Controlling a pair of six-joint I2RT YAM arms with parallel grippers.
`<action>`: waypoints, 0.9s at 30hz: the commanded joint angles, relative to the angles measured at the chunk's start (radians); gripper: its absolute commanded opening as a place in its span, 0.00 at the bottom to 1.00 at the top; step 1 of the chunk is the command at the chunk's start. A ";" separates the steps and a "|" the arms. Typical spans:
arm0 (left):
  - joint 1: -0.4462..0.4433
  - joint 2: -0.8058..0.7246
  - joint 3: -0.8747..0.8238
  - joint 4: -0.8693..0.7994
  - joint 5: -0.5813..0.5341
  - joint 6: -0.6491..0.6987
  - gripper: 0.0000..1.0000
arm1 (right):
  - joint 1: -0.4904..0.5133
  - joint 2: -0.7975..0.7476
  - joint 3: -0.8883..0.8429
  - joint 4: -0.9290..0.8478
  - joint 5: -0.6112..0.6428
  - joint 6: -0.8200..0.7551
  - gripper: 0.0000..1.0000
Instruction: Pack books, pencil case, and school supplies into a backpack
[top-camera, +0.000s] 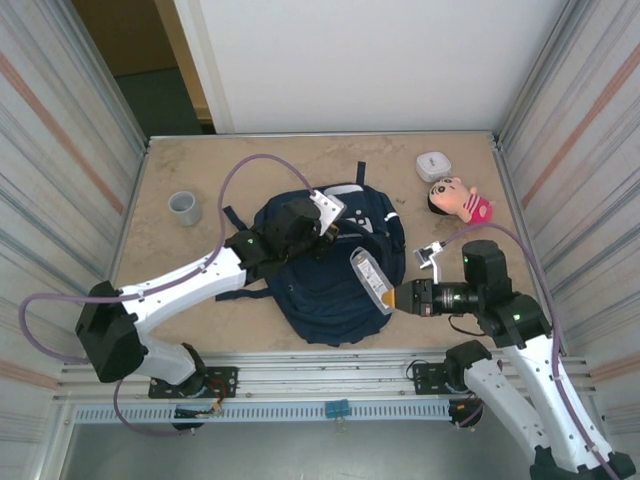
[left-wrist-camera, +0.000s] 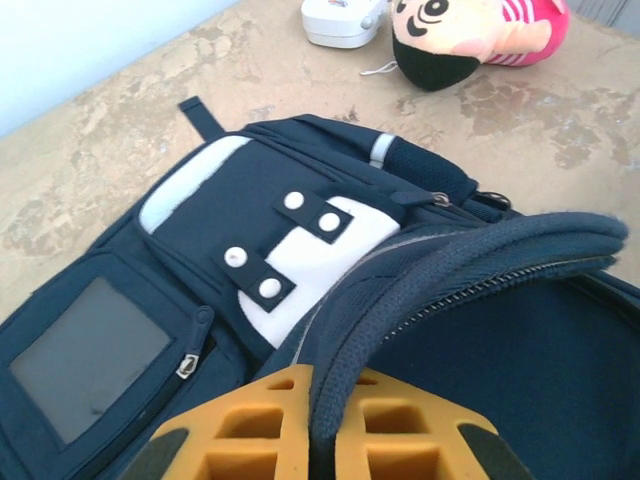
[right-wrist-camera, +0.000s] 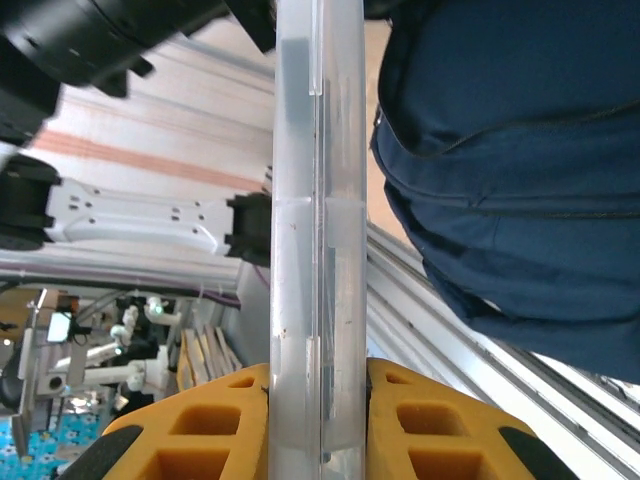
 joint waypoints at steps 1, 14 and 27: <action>-0.007 -0.010 0.073 0.092 0.019 -0.056 0.00 | 0.063 0.045 -0.020 0.064 0.080 0.078 0.12; -0.027 -0.028 0.057 0.113 0.064 -0.151 0.00 | 0.121 0.176 -0.180 0.539 0.390 0.582 0.14; -0.045 -0.027 0.068 0.141 0.067 -0.202 0.00 | 0.392 0.142 -0.263 0.725 0.991 0.888 0.14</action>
